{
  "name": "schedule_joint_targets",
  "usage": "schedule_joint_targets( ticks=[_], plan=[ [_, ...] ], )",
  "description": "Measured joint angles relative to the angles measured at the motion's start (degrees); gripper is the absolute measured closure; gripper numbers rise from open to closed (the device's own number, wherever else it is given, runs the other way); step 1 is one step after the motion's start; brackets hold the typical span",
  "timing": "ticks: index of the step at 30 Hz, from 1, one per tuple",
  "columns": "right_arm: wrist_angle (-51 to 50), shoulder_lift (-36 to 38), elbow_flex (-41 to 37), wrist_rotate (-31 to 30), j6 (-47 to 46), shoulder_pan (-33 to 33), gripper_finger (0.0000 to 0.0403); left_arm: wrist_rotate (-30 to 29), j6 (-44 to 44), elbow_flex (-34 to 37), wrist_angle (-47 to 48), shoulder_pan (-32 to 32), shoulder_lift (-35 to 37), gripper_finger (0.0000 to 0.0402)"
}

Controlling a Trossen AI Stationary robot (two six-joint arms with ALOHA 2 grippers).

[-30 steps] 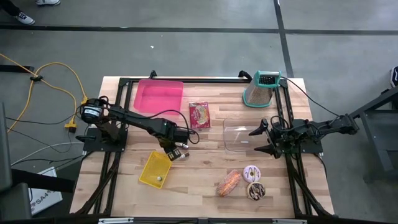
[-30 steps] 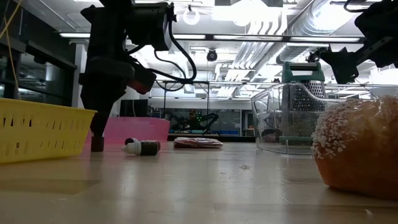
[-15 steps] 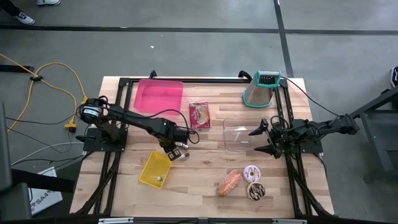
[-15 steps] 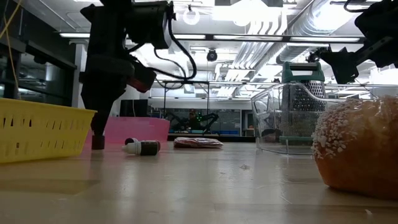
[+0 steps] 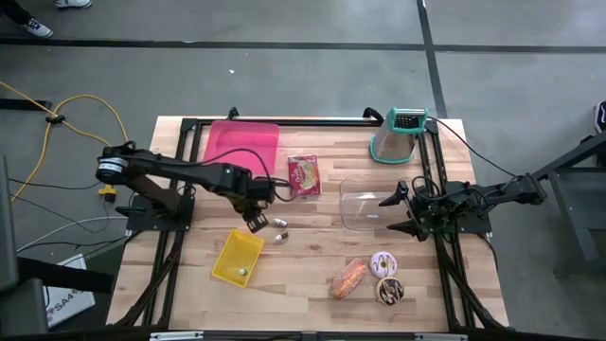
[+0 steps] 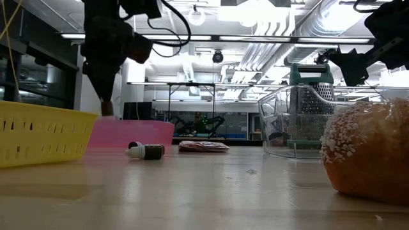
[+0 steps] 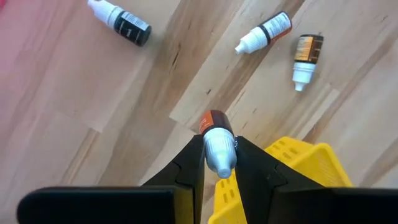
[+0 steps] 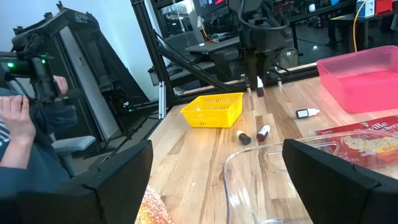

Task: Pick & Place Food Item
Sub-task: Put the left orange food coloring bottle into the yellow bin

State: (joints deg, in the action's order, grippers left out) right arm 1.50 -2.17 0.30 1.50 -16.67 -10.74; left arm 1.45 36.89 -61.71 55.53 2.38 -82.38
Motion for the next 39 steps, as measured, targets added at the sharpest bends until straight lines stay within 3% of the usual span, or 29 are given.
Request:
schedule_joint_targets(
  ticks=[9,15,22,39],
  plan=[
    [0.00,0.00,0.00,-0.02,-0.01,-0.01,0.0055,0.99,0.07,0.00,0.19,3.05,0.99,0.0339],
    [0.00,0.00,0.00,-0.02,0.00,0.00,0.0055,3.74,0.93,-0.04,0.11,7.26,1.07,0.0339],
    [0.00,0.00,0.02,-0.02,-0.01,-0.02,0.0055,2.80,2.55,-0.20,-0.15,12.63,1.91,0.0339],
    [0.00,0.00,0.02,-0.02,-0.02,0.00,0.0055,-0.81,17.90,-0.20,-0.11,27.76,1.91,0.0339]
  ],
)
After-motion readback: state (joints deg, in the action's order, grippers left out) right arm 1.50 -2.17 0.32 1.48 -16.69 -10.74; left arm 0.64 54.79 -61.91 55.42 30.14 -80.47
